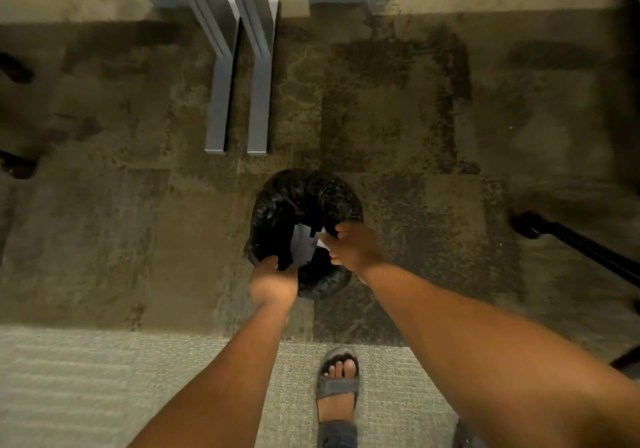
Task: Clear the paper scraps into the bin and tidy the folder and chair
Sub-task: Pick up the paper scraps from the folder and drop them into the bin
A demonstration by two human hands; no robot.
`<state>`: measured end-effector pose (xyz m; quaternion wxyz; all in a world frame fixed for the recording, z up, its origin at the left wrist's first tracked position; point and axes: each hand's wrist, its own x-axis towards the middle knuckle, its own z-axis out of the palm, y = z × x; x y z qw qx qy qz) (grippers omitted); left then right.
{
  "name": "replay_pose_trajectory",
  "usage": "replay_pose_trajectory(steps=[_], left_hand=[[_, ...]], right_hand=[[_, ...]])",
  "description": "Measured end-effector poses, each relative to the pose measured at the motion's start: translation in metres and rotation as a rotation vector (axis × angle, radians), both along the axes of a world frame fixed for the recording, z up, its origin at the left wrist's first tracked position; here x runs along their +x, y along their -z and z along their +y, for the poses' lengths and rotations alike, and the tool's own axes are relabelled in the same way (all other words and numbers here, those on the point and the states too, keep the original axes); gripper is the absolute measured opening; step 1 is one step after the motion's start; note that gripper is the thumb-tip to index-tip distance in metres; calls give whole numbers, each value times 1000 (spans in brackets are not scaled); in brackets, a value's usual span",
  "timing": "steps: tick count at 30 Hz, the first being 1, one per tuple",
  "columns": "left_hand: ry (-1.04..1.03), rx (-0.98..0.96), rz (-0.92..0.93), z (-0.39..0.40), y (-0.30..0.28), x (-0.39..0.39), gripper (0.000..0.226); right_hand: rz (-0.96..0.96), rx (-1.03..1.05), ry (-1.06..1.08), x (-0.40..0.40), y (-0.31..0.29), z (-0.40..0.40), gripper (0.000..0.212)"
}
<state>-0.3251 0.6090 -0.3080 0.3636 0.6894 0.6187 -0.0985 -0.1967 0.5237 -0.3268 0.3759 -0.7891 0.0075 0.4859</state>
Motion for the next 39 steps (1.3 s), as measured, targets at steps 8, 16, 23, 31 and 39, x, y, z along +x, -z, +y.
replay_pose_trajectory(steps=[8, 16, 23, 31, 39], left_hand=[[-16, -19, -159, -55, -45, 35, 22], [77, -28, -334, -145, -134, 143, 32], [337, 0, -451, -252, -223, 234, 33], [654, -22, -601, -385, -276, 290, 28], [990, -32, -645, -542, -280, 311, 27]], right_hand=[[-435, -190, -311, 48, -70, -74, 33], [-658, -209, -170, 137, -189, -200, 26], [-837, -317, 46, 183, -274, -322, 39], [-854, -310, 253, 200, -331, -467, 31], [-765, -566, 540, 214, -318, -623, 34]])
